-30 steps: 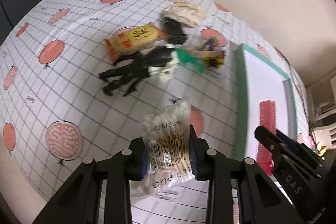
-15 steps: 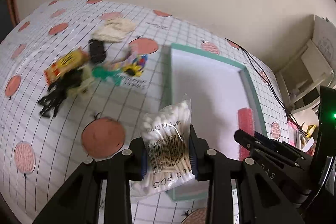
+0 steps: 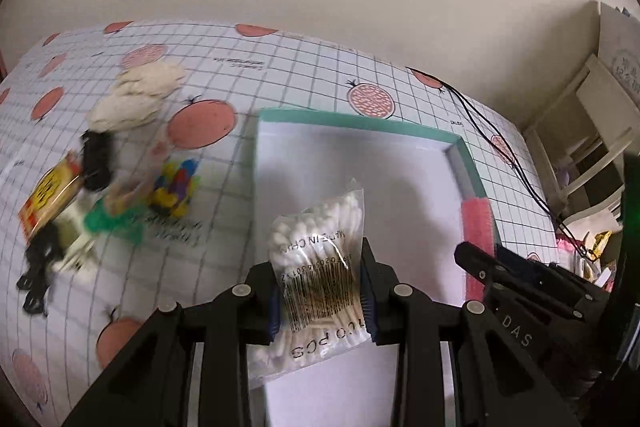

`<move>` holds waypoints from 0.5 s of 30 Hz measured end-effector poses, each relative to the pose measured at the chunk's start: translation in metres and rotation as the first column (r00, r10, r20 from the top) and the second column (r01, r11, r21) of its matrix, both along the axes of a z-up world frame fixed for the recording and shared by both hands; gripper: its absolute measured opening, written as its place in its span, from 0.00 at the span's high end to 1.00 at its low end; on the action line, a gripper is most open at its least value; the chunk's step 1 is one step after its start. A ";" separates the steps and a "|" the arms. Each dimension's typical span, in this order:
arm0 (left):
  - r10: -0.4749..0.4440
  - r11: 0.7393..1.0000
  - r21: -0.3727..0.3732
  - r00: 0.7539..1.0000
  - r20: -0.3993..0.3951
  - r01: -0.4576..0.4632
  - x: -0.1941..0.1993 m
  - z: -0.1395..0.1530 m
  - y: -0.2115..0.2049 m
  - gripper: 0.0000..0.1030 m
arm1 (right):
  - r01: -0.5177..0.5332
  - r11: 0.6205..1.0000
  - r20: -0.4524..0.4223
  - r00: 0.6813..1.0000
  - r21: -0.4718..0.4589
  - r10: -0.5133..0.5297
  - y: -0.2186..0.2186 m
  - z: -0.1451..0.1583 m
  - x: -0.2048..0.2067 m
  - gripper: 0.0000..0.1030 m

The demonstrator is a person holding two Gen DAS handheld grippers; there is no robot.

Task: Organize objects
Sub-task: 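Carry the pink roller and swab bag over the green tray with both tools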

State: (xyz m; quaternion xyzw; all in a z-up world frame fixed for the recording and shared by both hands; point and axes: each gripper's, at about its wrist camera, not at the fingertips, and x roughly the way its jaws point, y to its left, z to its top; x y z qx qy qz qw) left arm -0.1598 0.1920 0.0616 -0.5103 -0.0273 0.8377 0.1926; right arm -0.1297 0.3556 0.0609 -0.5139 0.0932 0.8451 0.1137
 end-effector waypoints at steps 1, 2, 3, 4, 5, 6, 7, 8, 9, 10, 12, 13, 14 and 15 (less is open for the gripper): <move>-0.004 1.000 -0.013 1.000 -0.004 0.004 -0.004 -0.003 0.004 0.68 | 0.000 1.000 -0.001 1.000 0.000 0.000 0.001 -0.001 -0.004 0.72; -0.005 1.000 -0.024 1.000 -0.006 0.005 -0.007 -0.006 0.007 0.68 | 0.002 1.000 0.004 1.000 -0.001 -0.002 0.003 -0.002 -0.009 0.72; -0.007 1.000 -0.029 1.000 -0.007 0.007 -0.010 -0.008 0.009 0.68 | 0.004 1.000 0.006 1.000 0.001 -0.004 0.004 -0.004 -0.012 0.72; -0.007 1.000 -0.030 1.000 -0.003 0.007 -0.013 -0.011 0.011 0.68 | 0.006 1.000 0.008 1.000 0.008 -0.006 0.006 -0.006 -0.017 0.72; -0.007 1.000 -0.027 1.000 0.000 0.007 -0.016 -0.013 0.012 0.68 | 0.004 1.000 0.009 1.000 0.009 -0.004 0.007 -0.007 -0.020 0.72; -0.008 1.000 -0.027 1.000 0.003 0.008 -0.017 -0.015 0.014 0.67 | 0.002 1.000 0.012 1.000 0.008 -0.002 0.008 -0.009 -0.022 0.72; -0.010 0.999 -0.034 1.000 0.006 0.010 -0.019 -0.018 0.016 0.68 | -0.002 1.000 0.015 1.000 0.008 0.002 0.008 -0.012 -0.025 0.72; -0.014 0.999 -0.041 1.000 0.007 0.014 -0.020 -0.021 0.018 0.68 | -0.003 1.000 0.017 1.000 0.009 0.003 0.008 -0.014 -0.027 0.72; -0.017 0.999 -0.045 1.000 0.008 0.018 -0.021 -0.023 0.020 0.68 | -0.002 1.000 0.021 1.000 0.009 0.002 0.008 -0.017 -0.029 0.72; -0.023 0.999 -0.043 1.000 0.012 0.023 -0.022 -0.024 0.023 0.68 | -0.003 1.000 0.025 1.000 0.008 0.003 0.009 -0.019 -0.030 0.72; -0.030 0.999 -0.043 0.999 0.017 0.031 -0.022 -0.026 0.025 0.67 | 0.000 1.000 0.028 1.000 0.020 0.000 0.009 -0.022 -0.031 0.71; -0.037 0.998 -0.046 0.999 0.021 0.038 -0.021 -0.026 0.026 0.67 | 0.002 1.000 0.030 1.000 0.019 -0.003 0.009 -0.023 -0.030 0.70; -0.035 0.998 -0.047 0.999 0.021 0.036 -0.020 -0.026 0.026 0.67 | 0.005 1.000 0.032 0.999 0.014 -0.005 0.010 -0.023 -0.030 0.70; -0.033 0.998 -0.046 0.999 0.022 0.034 -0.019 -0.025 0.026 0.67 | 0.011 1.000 0.029 1.000 0.016 -0.012 0.011 -0.022 -0.029 0.69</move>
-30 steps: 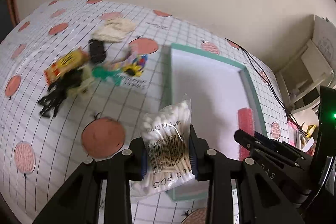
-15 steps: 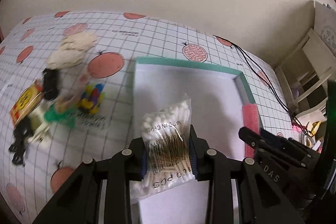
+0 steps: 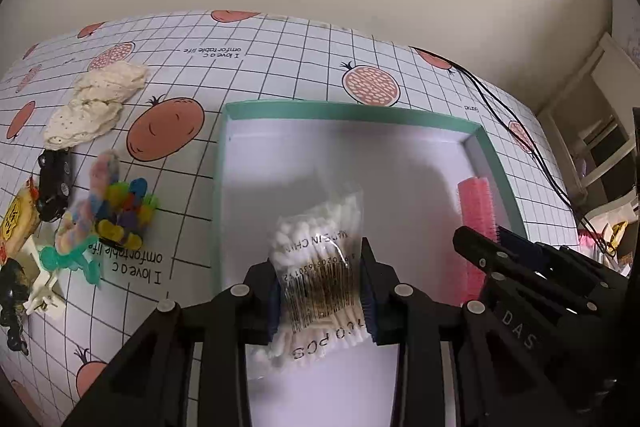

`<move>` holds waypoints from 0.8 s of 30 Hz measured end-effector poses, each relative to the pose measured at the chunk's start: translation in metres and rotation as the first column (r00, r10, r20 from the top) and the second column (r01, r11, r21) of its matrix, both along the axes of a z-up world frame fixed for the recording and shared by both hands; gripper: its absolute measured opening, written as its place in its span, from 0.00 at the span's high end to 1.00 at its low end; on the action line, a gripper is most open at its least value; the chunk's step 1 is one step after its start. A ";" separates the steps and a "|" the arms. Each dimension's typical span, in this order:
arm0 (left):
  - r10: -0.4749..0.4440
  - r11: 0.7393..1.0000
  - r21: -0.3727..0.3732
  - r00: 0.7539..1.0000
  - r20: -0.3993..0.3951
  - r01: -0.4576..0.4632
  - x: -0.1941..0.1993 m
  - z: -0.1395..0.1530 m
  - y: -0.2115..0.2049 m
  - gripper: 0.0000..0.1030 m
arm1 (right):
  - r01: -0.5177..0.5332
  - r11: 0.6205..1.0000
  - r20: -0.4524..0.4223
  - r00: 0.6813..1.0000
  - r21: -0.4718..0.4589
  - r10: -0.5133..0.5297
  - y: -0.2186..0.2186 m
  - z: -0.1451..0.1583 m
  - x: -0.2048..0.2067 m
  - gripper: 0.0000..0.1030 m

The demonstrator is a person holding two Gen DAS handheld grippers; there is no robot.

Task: Organize objects
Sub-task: 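Carry the pink roller and swab bag over the green tray with both tools, then open the right tool dropping the roller while the left tool releases the swab bag into the tray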

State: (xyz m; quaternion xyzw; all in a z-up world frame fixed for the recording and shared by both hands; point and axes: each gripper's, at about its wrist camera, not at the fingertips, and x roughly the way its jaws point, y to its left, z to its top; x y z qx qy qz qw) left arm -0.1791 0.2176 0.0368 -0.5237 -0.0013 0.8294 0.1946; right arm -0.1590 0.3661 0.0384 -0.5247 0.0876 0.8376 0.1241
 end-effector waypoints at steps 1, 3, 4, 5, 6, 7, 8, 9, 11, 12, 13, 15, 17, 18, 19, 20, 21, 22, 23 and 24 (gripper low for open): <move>-0.002 1.000 0.012 1.000 0.003 0.002 0.002 0.002 -0.002 0.65 | 0.005 1.000 -0.003 1.000 -0.001 -0.005 0.000 0.001 0.001 0.69; 0.001 1.000 0.031 1.000 0.011 -0.002 0.005 0.006 -0.006 0.55 | 0.002 1.000 -0.008 1.000 -0.006 -0.002 -0.001 0.006 0.005 0.58; 0.003 0.999 0.044 1.000 0.012 -0.004 0.007 0.009 -0.009 0.48 | 0.000 1.000 -0.011 1.000 0.001 0.000 -0.003 0.009 0.006 0.48; 0.010 0.999 0.050 1.000 0.007 -0.010 0.010 0.013 -0.012 0.47 | 0.003 1.000 -0.019 1.000 0.018 -0.003 -0.004 0.013 0.009 0.46; 0.016 0.998 0.052 1.000 0.002 -0.016 0.013 0.016 -0.014 0.46 | 0.007 1.000 -0.025 1.000 0.023 -0.006 -0.006 0.018 0.012 0.46; 0.016 0.998 0.062 1.000 0.000 -0.016 0.017 0.021 -0.019 0.46 | 0.008 1.000 -0.031 0.999 0.017 -0.008 -0.007 0.021 0.015 0.46; 0.014 0.998 0.065 1.000 -0.004 -0.014 0.020 0.024 -0.021 0.46 | 0.011 1.000 -0.044 0.999 0.013 -0.010 -0.009 0.027 0.021 0.46; 0.018 0.998 0.060 1.000 -0.016 -0.017 0.025 0.029 -0.026 0.46 | 0.013 1.000 -0.054 0.998 0.015 -0.012 -0.010 0.030 0.024 0.46; 0.029 0.998 0.053 0.999 -0.030 -0.028 0.032 0.036 -0.038 0.46 | 0.016 1.000 -0.065 0.998 0.017 -0.015 -0.016 0.038 0.034 0.46; 0.030 0.998 0.054 0.999 -0.031 -0.028 0.035 0.039 -0.045 0.46 | 0.013 1.000 -0.069 0.998 0.012 -0.012 -0.018 0.040 0.037 0.46; 0.044 0.998 0.053 0.998 -0.034 -0.042 0.038 0.042 -0.054 0.46 | 0.007 1.000 -0.074 0.997 0.010 -0.007 -0.023 0.042 0.041 0.46; 0.073 0.996 0.051 0.997 -0.038 -0.071 0.043 0.047 -0.074 0.46 | -0.003 1.000 -0.083 0.997 0.004 0.004 -0.035 0.046 0.050 0.46; 0.114 0.993 0.047 0.992 -0.045 -0.112 0.048 0.052 -0.096 0.46 | -0.022 1.000 -0.088 0.996 -0.001 0.022 -0.046 0.048 0.056 0.46; 0.139 0.990 0.039 0.989 -0.047 -0.137 0.051 0.054 -0.109 0.46 | -0.032 0.999 -0.087 0.996 0.001 0.032 -0.052 0.049 0.057 0.46; 0.161 0.987 0.030 0.986 -0.051 -0.160 0.053 0.055 -0.120 0.46 | -0.038 0.999 -0.088 0.995 0.001 0.037 -0.057 0.050 0.058 0.46; 0.177 0.984 0.024 0.983 -0.053 -0.176 0.055 0.057 -0.128 0.46 | -0.042 0.999 -0.094 0.995 -0.005 0.041 -0.064 0.053 0.061 0.46; 0.192 0.981 0.022 0.980 -0.056 -0.191 0.057 0.058 -0.136 0.46 | -0.045 0.999 -0.101 0.994 -0.014 0.044 -0.069 0.055 0.061 0.46; 0.207 0.978 0.022 0.977 -0.060 -0.206 0.058 0.059 -0.146 0.46 | -0.052 0.998 -0.108 0.993 -0.025 0.049 -0.075 0.057 0.062 0.46; 0.222 0.975 0.025 0.973 -0.062 -0.221 0.059 0.061 -0.156 0.46 | -0.063 0.997 -0.114 0.992 -0.032 0.059 -0.084 0.059 0.063 0.46; 0.236 0.972 0.027 0.969 -0.065 -0.235 0.060 0.062 -0.164 0.46 | -0.078 0.996 -0.117 0.990 -0.031 0.074 -0.093 0.060 0.063 0.46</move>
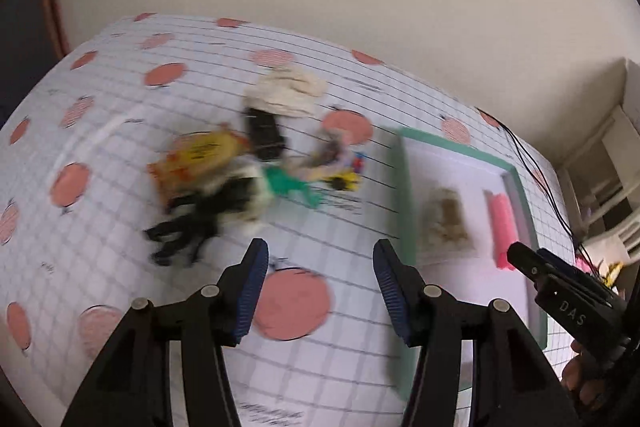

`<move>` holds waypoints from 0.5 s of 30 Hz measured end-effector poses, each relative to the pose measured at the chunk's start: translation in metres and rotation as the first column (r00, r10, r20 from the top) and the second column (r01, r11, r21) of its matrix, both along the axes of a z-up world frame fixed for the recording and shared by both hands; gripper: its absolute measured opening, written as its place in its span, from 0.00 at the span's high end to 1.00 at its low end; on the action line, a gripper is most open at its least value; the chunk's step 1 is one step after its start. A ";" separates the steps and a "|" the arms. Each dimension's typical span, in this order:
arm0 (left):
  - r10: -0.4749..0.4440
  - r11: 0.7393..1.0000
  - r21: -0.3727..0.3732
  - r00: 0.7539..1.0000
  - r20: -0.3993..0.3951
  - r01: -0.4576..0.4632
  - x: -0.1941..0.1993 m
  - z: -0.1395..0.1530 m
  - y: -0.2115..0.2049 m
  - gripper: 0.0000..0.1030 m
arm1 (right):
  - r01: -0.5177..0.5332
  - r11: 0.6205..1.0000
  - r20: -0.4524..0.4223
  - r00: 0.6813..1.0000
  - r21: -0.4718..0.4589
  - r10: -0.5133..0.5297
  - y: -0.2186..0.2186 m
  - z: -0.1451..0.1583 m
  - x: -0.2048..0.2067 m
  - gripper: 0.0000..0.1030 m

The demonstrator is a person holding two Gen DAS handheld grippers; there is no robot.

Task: Organize objects
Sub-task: 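Open the right tool dropping the roller while the left tool releases the swab bag into the tray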

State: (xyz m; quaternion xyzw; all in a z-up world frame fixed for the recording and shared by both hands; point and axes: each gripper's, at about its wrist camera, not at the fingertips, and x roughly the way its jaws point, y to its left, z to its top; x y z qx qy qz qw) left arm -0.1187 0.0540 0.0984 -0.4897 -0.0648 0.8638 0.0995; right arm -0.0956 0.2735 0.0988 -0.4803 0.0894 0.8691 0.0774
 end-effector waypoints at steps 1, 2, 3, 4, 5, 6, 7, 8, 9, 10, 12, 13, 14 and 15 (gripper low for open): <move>0.022 1.000 0.001 1.000 -0.003 -0.022 0.001 0.001 -0.012 0.45 | -0.012 1.000 -0.002 1.000 0.004 0.012 -0.006 0.001 0.000 0.46; 0.034 0.999 -0.002 0.999 -0.009 -0.034 0.003 0.001 -0.019 0.45 | -0.030 0.999 -0.003 1.000 0.014 0.030 -0.016 0.002 -0.001 0.46; 0.048 0.999 -0.008 0.999 -0.015 -0.048 0.004 0.001 -0.026 0.44 | -0.047 0.999 -0.003 0.999 0.023 0.047 -0.025 0.002 -0.002 0.46; 0.065 0.998 -0.014 0.998 -0.018 -0.065 0.005 0.000 -0.036 0.39 | -0.065 0.998 -0.003 0.998 0.027 0.065 -0.034 0.002 -0.003 0.46; 0.075 0.997 -0.015 0.997 -0.021 -0.075 0.006 -0.001 -0.043 0.35 | -0.076 0.997 -0.003 0.997 0.026 0.076 -0.041 0.002 -0.004 0.46; 0.092 0.995 -0.021 0.995 -0.026 -0.093 0.007 -0.002 -0.051 0.28 | -0.082 0.996 -0.003 0.997 0.023 0.082 -0.048 0.001 -0.005 0.46; 0.110 0.994 -0.025 0.994 -0.027 -0.111 0.005 -0.003 -0.058 0.27 | -0.093 0.996 -0.002 0.996 0.013 0.093 -0.056 0.000 -0.007 0.46; 0.120 0.992 -0.025 0.992 -0.029 -0.121 0.006 -0.003 -0.065 0.27 | -0.111 0.994 -0.001 0.994 0.005 0.111 -0.064 -0.001 -0.008 0.46; 0.133 0.991 -0.024 0.991 -0.033 -0.134 0.005 -0.003 -0.072 0.26 | -0.123 0.992 -0.002 0.992 0.005 0.123 -0.072 -0.002 -0.009 0.46; 0.153 0.988 -0.026 0.987 -0.042 -0.154 0.004 -0.003 -0.081 0.23 | -0.135 0.991 -0.003 0.991 0.006 0.135 -0.080 -0.003 -0.010 0.46; 0.182 0.982 -0.036 0.982 -0.056 -0.184 0.004 -0.001 -0.094 0.20 | -0.162 0.987 -0.002 0.987 0.010 0.162 -0.096 -0.006 -0.014 0.46; 0.200 0.979 -0.038 0.978 -0.060 -0.203 0.003 -0.002 -0.102 0.20 | -0.172 0.985 -0.001 0.985 0.014 0.172 -0.101 -0.008 -0.016 0.46; 0.218 0.975 -0.034 0.974 -0.059 -0.220 0.002 -0.003 -0.110 0.20 | -0.183 0.983 0.002 0.983 0.016 0.183 -0.108 -0.010 -0.019 0.46; 0.232 0.972 -0.034 0.971 -0.058 -0.234 0.001 -0.003 -0.116 0.18 | -0.191 0.982 0.004 0.982 0.016 0.191 -0.113 -0.012 -0.021 0.46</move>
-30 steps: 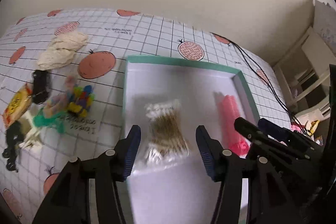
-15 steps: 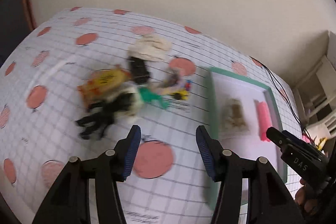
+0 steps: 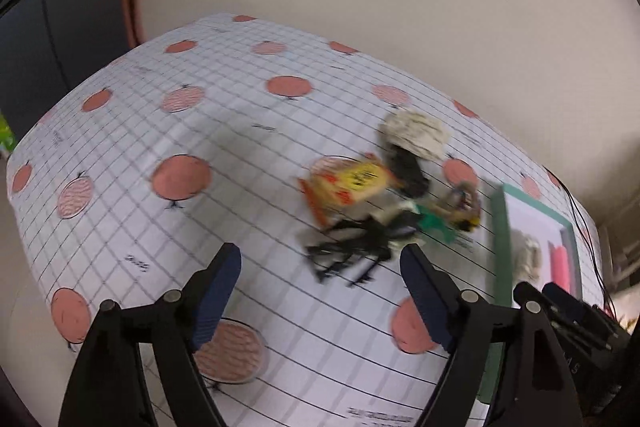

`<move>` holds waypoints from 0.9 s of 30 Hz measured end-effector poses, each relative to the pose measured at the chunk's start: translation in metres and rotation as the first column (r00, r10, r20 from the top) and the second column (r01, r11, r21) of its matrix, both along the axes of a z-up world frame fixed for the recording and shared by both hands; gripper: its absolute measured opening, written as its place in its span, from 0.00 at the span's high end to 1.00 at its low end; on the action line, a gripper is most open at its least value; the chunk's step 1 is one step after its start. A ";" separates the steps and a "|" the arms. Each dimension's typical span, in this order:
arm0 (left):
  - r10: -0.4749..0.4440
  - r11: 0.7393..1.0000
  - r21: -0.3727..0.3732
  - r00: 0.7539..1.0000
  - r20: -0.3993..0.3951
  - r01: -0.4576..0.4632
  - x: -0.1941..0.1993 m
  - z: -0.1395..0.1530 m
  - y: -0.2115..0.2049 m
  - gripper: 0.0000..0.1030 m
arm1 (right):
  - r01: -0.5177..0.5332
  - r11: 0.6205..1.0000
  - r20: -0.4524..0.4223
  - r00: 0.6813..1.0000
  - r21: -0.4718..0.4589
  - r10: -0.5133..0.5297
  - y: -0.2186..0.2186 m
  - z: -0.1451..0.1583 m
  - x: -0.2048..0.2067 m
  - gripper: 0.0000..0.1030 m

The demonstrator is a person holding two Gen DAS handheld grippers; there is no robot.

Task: Organize objects
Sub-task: 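Open the right tool dropping the roller while the left tool releases the swab bag into the tray, then move both tools back toward the remaining items beside the tray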

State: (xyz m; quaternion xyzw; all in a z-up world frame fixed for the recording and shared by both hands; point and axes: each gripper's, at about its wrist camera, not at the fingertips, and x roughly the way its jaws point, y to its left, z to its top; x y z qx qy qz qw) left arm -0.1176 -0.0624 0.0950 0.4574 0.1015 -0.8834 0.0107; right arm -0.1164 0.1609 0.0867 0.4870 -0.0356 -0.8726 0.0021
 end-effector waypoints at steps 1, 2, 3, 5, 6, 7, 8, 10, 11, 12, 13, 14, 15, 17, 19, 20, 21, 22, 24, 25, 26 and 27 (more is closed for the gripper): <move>0.018 1.000 -0.004 1.000 0.004 -0.018 -0.001 -0.002 -0.007 0.13 | -0.005 1.000 0.001 1.000 -0.003 0.005 -0.004 -0.002 -0.002 0.46; 0.037 0.999 -0.004 0.999 0.005 -0.037 -0.002 -0.004 -0.014 0.09 | -0.008 1.000 0.005 1.000 -0.007 0.008 -0.008 -0.005 -0.005 0.45; 0.052 0.999 -0.002 0.999 0.006 -0.052 -0.003 -0.005 -0.020 0.05 | -0.009 1.000 0.008 1.000 -0.011 0.009 -0.011 -0.007 -0.006 0.43; 0.098 0.995 0.000 0.995 0.012 -0.098 -0.005 -0.008 -0.034 0.05 | -0.014 1.000 0.012 1.000 -0.025 0.015 -0.018 -0.012 -0.011 0.40; 0.119 0.993 0.001 0.993 0.018 -0.120 -0.006 -0.010 -0.040 0.04 | -0.014 0.999 0.014 1.000 -0.031 0.014 -0.020 -0.014 -0.013 0.40; 0.138 0.990 0.003 0.990 0.023 -0.138 -0.007 -0.013 -0.044 0.00 | -0.013 0.999 0.015 1.000 -0.041 0.013 -0.022 -0.017 -0.016 0.36; 0.145 0.989 0.004 0.989 0.026 -0.145 -0.007 -0.014 -0.047 0.00 | -0.014 0.999 0.014 1.000 -0.045 0.015 -0.024 -0.019 -0.018 0.34; 0.162 0.987 0.005 0.986 0.034 -0.162 -0.009 -0.017 -0.052 0.00 | -0.019 0.999 0.016 1.000 -0.045 0.020 -0.029 -0.022 -0.023 0.24; 0.168 0.986 0.005 0.985 0.039 -0.168 -0.009 -0.019 -0.054 0.00 | -0.020 0.999 0.015 1.000 -0.044 0.021 -0.030 -0.024 -0.026 0.21; 0.172 0.985 0.006 0.984 0.044 -0.173 -0.010 -0.021 -0.056 0.00 | -0.025 0.999 0.015 1.000 -0.046 0.026 -0.033 -0.025 -0.028 0.18; 0.176 0.984 0.007 0.983 0.049 -0.177 -0.011 -0.023 -0.058 0.00 | -0.035 0.998 0.014 0.999 -0.045 0.035 -0.035 -0.026 -0.031 0.14; 0.183 0.983 0.009 0.982 0.054 -0.184 -0.013 -0.025 -0.059 0.00 | -0.041 0.998 0.012 0.999 -0.040 0.041 -0.038 -0.026 -0.032 0.13; 0.192 0.981 0.012 0.980 0.058 -0.192 -0.014 -0.027 -0.061 0.00 | -0.050 0.998 0.006 0.999 -0.031 0.050 -0.039 -0.025 -0.034 0.08; 0.199 0.979 0.027 0.977 0.070 -0.202 -0.018 -0.032 -0.063 0.00 | -0.058 0.998 -0.006 0.998 -0.020 0.057 -0.041 -0.024 -0.039 0.02; 0.200 0.979 0.033 0.977 0.080 -0.203 -0.021 -0.037 -0.062 0.00 | -0.058 0.998 -0.010 0.998 -0.021 0.058 -0.041 -0.023 -0.044 0.00; 0.200 0.979 0.029 0.977 0.079 -0.203 -0.022 -0.038 -0.061 0.00 | -0.055 0.998 -0.018 0.998 -0.022 0.055 -0.040 -0.022 -0.047 0.00; 0.199 0.979 0.027 0.977 0.078 -0.201 -0.024 -0.039 -0.060 0.00 | -0.051 0.998 -0.024 0.998 -0.025 0.050 -0.039 -0.020 -0.049 0.00; 0.199 0.979 0.026 0.977 0.078 -0.202 -0.026 -0.040 -0.060 0.00 | -0.047 0.998 -0.027 0.999 -0.033 0.046 -0.037 -0.019 -0.052 0.00; 0.201 0.979 0.031 0.977 0.078 -0.204 -0.029 -0.042 -0.059 0.00 | -0.039 0.998 -0.032 0.999 -0.054 0.038 -0.033 -0.016 -0.056 0.00; 0.202 0.978 0.035 0.976 0.080 -0.206 -0.031 -0.044 -0.059 0.00 | -0.029 0.998 -0.033 0.999 -0.058 0.027 -0.030 -0.015 -0.058 0.00; 0.203 0.978 0.038 0.976 0.083 -0.206 -0.032 -0.045 -0.058 0.00 | -0.017 0.998 -0.031 0.999 -0.062 0.015 -0.026 -0.014 -0.059 0.00; 0.204 0.977 0.042 0.975 0.086 -0.209 -0.033 -0.046 -0.058 0.00 | -0.004 0.998 -0.027 1.000 -0.068 0.003 -0.023 -0.013 -0.061 0.00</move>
